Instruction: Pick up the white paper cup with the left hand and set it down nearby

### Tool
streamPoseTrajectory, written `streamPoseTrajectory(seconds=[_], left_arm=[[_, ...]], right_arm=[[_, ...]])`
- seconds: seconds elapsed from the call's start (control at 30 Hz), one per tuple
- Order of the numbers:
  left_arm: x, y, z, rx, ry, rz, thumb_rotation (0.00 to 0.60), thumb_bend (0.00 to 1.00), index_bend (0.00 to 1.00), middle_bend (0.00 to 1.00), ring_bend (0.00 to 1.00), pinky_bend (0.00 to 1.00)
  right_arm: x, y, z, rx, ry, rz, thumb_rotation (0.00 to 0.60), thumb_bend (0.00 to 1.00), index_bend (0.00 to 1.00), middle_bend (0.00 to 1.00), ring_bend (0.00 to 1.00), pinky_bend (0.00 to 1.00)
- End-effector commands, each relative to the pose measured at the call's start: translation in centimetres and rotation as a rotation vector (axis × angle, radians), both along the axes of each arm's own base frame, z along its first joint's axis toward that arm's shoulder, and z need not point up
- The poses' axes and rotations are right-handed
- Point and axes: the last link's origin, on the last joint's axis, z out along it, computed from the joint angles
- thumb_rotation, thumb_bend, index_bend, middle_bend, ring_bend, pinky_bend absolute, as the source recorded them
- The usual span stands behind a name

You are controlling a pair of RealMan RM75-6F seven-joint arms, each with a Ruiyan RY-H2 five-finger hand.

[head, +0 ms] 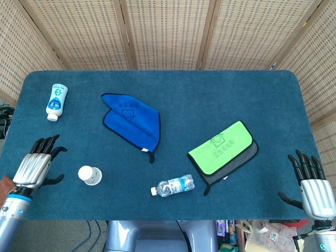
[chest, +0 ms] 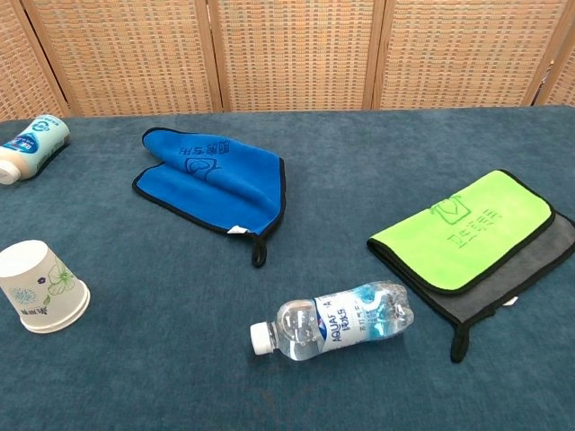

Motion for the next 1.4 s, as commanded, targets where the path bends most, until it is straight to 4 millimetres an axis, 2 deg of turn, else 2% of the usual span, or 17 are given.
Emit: streamPoseTrajectory(seconds=[0.03,0.93,1.4], left_arm=[[0.7,0.7,-0.4,-0.075,0.008,0.029,0.600,0.24,0.27,0.00,0.00,0.00],[1.9,1.9,-4.6,-0.161,0.101,0.062,0.600,0.24,0.27,0.00,0.00,0.00],[2.2,2.2,-5.8,-0.185,0.122,0.068,0.600,0.24,0.27,0.00,0.00,0.00]], right_arm=[[0.0,0.0,-0.1,0.002,0.001,0.001,0.600,0.12,0.00,0.00,0.00,0.00],[0.0,0.0,0.3,-0.006,-0.009,0.001,0.600,0.12,0.00,0.00,0.00,0.00],[-0.1,0.1,0.4,-0.009,-0.015,0.000,0.600,0.12,0.00,0.00,0.00,0.00]])
